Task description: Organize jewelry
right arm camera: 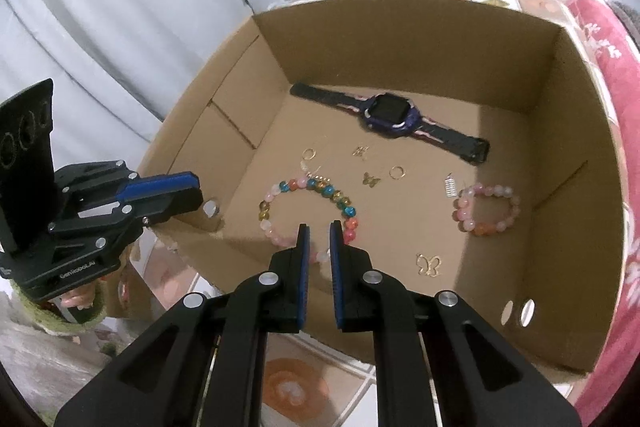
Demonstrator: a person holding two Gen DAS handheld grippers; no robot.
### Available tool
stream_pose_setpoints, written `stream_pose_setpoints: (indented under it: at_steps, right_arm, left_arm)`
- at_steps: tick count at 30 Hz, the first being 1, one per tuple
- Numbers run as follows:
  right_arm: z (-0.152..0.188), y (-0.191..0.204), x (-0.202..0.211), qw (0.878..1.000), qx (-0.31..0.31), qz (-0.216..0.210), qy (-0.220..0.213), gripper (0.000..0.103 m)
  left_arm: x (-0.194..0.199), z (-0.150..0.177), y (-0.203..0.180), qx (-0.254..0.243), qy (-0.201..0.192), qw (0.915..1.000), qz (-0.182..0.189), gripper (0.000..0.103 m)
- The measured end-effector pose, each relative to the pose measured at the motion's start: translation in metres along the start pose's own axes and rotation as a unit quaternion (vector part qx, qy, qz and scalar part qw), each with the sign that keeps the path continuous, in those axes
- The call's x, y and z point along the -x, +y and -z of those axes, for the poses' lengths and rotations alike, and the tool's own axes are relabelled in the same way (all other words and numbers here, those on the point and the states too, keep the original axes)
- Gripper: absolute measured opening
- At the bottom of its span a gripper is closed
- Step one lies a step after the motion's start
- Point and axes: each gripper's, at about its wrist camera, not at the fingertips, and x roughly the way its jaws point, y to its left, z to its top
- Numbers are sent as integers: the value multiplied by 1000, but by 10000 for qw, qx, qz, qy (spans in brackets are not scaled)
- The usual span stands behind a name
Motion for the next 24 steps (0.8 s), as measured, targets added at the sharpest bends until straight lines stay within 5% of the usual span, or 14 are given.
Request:
stream_pose_setpoints:
  at_steps: [4, 6, 12, 18, 24]
  right_arm:
    - [9, -4, 24, 9989, -187, -73, -425, 12]
    - [16, -6, 44, 9965, -332, -21, -765, 32]
    - [43, 0, 93, 9879, -413, 349, -1455, 56]
    - [63, 9, 120, 9781, -446, 998, -1771, 83]
    - [69, 22, 115, 9645, -209, 2004, -1705, 90]
  left_arm:
    - [9, 7, -4, 78, -172, 9998, -5, 12]
    - [21, 11, -13, 21, -466, 9988, -116, 47]
    - [51, 16, -51, -377, -1117, 9920, -444, 81]
    - [72, 20, -65, 16, -1714, 9803, -984, 94]
    - [84, 16, -61, 622, -1948, 9679, -1458, 95]
